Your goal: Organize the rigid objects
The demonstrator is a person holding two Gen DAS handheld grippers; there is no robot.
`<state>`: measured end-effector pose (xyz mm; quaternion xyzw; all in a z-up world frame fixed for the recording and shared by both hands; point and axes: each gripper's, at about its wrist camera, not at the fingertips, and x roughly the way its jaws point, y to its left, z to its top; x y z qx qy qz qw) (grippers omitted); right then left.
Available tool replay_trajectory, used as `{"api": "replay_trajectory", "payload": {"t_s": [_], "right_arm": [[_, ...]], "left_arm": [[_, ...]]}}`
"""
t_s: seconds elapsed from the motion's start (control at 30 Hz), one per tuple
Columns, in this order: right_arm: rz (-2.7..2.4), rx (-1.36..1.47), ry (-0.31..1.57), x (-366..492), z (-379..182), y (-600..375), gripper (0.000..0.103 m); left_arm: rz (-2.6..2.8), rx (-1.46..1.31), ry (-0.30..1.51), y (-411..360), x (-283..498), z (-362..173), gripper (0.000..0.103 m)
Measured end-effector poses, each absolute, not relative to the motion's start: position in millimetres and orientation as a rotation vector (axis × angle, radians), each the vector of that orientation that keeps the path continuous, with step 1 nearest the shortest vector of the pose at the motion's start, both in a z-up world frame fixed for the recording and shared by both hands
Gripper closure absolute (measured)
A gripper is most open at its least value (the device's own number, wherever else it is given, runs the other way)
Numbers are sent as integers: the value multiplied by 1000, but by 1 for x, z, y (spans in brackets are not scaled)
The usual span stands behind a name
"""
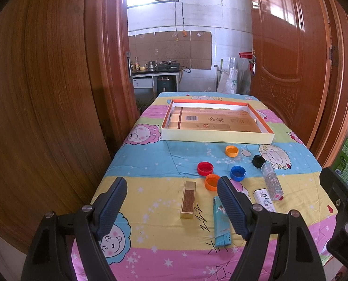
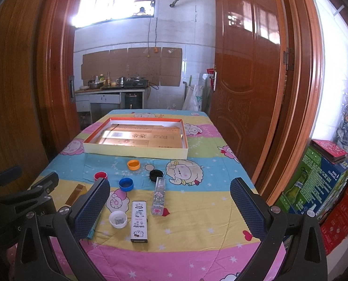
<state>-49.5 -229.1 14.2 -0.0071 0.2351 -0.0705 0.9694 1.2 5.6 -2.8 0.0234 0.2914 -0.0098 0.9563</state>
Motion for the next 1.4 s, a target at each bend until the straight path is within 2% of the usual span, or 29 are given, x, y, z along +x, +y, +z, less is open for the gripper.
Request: {"api": "replay_trajectory", "payload": {"t_s": [1.1, 1.4], "right_arm": [[-138, -12, 480, -48, 13, -227, 1], [-173, 25, 510, -43, 4, -257, 1]], "left_arm": [[-21, 49, 595, 5, -3, -5, 24], [-15, 50, 649, 15, 5, -19, 23]]}}
